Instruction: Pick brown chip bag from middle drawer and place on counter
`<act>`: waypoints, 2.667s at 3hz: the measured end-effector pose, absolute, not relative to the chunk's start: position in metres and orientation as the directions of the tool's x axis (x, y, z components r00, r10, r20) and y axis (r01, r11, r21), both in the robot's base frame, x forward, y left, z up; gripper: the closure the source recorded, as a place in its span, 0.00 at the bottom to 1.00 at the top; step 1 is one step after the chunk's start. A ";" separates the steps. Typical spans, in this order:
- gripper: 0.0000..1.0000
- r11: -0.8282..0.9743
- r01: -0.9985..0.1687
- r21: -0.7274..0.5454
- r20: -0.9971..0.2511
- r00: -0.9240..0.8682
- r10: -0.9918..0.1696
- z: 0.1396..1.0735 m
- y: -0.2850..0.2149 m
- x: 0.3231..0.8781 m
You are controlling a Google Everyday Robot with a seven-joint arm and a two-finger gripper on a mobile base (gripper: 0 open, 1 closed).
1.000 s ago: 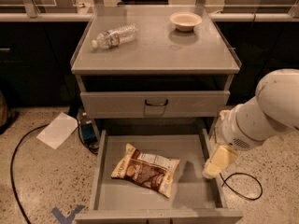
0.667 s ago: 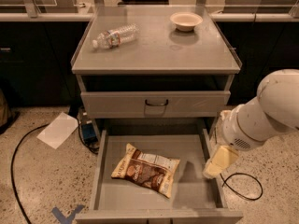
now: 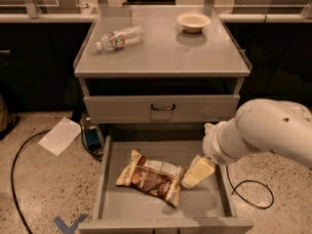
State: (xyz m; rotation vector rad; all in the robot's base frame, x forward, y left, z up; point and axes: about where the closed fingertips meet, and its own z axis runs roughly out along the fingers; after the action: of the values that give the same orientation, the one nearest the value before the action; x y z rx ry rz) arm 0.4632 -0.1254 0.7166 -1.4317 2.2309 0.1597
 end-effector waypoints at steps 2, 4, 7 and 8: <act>0.00 0.414 -0.887 -0.204 -0.451 -0.290 -0.844 0.624 -0.044 0.503; 0.00 0.449 -0.887 -0.110 -0.491 -0.344 -0.800 0.568 -0.015 0.512; 0.00 0.404 -0.914 0.031 -0.536 -0.356 -0.765 0.458 0.032 0.504; 0.00 0.376 -0.923 0.085 -0.502 -0.366 -0.783 0.404 0.050 0.498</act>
Offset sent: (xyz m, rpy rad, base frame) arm 0.0664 0.1251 -0.1564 0.0182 0.0104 -0.1008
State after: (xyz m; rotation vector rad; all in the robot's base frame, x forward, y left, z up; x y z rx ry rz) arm 0.4982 0.0499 0.4038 -1.4832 2.2627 0.5043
